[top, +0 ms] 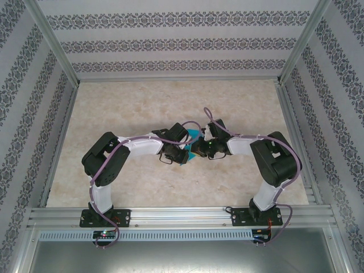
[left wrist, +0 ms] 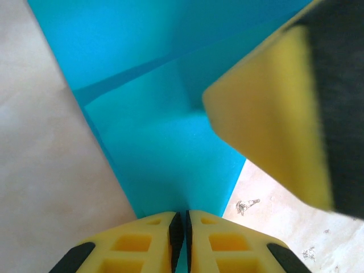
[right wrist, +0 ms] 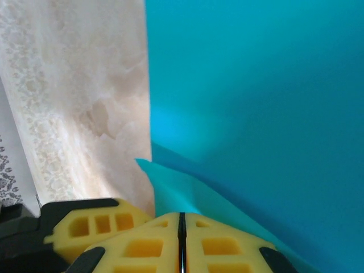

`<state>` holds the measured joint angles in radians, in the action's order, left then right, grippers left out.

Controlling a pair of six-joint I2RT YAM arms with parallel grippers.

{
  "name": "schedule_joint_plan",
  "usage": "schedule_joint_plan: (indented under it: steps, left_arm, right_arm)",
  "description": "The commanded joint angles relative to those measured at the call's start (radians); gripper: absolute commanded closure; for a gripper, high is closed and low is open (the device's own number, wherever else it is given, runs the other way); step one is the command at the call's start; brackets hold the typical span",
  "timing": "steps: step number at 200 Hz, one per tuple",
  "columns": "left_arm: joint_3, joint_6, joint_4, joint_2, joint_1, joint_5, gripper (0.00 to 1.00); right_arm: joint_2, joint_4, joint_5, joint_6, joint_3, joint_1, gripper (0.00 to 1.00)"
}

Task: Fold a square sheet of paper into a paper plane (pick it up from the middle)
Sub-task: Third fold the triangle at the center of the table.

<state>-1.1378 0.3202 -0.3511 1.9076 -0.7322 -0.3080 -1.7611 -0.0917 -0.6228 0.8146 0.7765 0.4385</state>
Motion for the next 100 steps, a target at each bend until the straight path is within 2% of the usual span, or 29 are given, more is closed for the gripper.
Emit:
schedule_joint_plan:
  steps: [1, 69, 100]
  left_arm:
    - [0.089, -0.027, -0.107, 0.114, -0.011, 0.165, 0.82]
    - [0.128, -0.030, -0.105, 0.093, -0.012, 0.159, 0.82]
    - [0.149, -0.030, -0.095, 0.075, -0.012, 0.134, 0.83]
  right_arm:
    - [-0.034, -0.035, -0.001, 0.014, -0.011, -0.005, 0.90]
    - [-0.028, 0.149, 0.158, -0.127, 0.013, -0.054, 0.90]
    - [-0.023, 0.142, 0.170, -0.137, -0.006, -0.104, 0.90]
